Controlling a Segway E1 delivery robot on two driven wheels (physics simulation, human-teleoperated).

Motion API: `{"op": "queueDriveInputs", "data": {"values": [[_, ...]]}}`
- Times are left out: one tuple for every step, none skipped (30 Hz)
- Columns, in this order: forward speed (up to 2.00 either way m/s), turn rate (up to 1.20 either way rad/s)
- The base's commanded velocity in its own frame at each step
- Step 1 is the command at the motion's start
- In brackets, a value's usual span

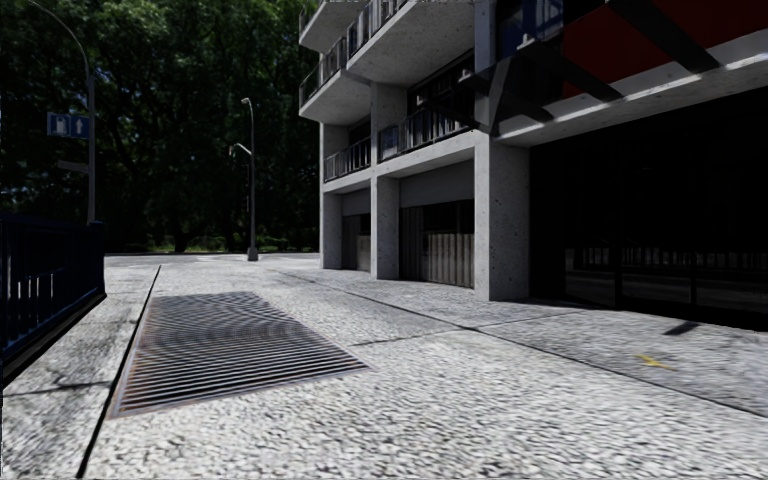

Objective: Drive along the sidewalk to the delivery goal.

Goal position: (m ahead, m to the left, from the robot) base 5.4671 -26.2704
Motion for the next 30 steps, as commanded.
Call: {"op": "queueDriveInputs", "data": {"values": [[1.01, -0.8], [1.01, -0.8], [1.01, -0.8], [1.01, -0.8], [1.01, -0.8], [1.02, -0.8], [1.02, -0.82], [1.02, -0.83], [1.02, -0.84], [1.02, -0.84], [1.02, -0.84], [1.02, -0.84], [1.02, -0.84], [1.02, -0.84], [1.02, -0.84], [1.02, -0.84], [1.02, -0.84], [1.02, -0.84], [1.02, -0.84], [1.05, -0.84], [1.07, -0.84], [1.11, -0.84], [1.15, -0.84], [1.15, -0.84], [1.19, -0.84], [1.22, -0.84], [1.24, -0.84], [1.24, -0.84], [1.24, -0.84], [1.24, -0.84]]}}
